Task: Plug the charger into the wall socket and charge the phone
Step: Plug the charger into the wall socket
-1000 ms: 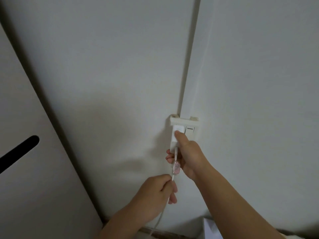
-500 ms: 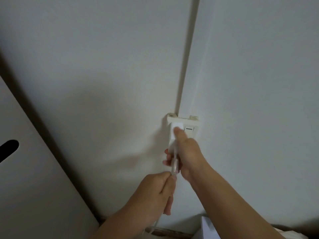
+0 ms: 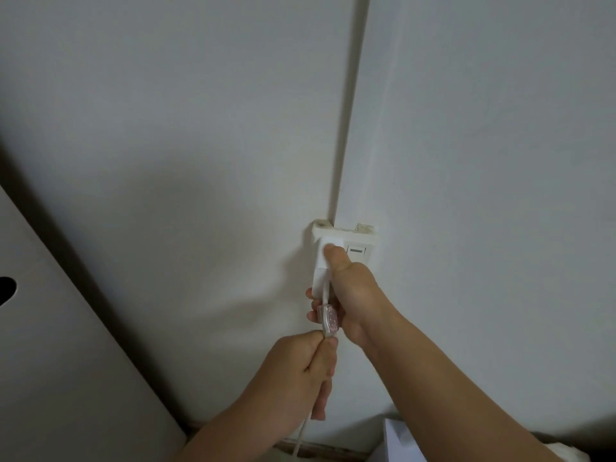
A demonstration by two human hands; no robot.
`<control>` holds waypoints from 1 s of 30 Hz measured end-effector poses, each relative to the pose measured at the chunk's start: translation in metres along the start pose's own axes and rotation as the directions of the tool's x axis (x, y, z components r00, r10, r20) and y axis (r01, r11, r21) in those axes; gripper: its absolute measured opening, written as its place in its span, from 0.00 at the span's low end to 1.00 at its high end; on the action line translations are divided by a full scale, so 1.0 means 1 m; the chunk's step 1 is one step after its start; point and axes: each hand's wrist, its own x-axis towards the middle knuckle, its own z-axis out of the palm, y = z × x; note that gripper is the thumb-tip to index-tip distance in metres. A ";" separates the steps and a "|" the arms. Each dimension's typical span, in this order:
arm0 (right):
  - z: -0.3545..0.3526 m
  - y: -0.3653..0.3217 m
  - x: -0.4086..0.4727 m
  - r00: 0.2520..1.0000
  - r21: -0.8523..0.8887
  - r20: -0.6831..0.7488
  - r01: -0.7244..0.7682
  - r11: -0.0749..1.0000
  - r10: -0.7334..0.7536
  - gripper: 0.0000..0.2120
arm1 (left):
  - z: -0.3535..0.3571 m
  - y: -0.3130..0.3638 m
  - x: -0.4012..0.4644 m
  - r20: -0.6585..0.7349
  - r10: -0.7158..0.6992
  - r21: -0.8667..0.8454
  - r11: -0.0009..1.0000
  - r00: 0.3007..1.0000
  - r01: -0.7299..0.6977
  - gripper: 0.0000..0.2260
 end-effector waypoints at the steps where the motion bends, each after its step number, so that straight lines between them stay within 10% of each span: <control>1: -0.004 -0.002 -0.002 1.000 -0.037 0.027 -0.003 0.999 0.004 0.19 | 0.000 -0.001 -0.002 -0.006 -0.005 -0.019 1.000 1.000 0.005 0.18; 9: -0.020 0.007 -0.017 0.998 -0.321 0.052 0.044 0.946 -0.029 0.28 | -0.002 -0.008 -0.014 -0.070 -0.043 -0.035 0.999 0.997 0.041 0.16; 20: -0.053 0.083 -0.048 0.985 -0.627 0.099 0.171 0.760 -0.140 0.08 | 0.014 -0.029 -0.046 -0.070 -0.120 0.050 0.991 0.990 0.124 0.10; 30: -0.078 0.179 -0.077 0.996 -0.767 0.092 0.071 0.638 -0.001 0.10 | 0.040 -0.072 -0.064 -0.094 -0.205 0.127 0.968 0.974 0.216 0.08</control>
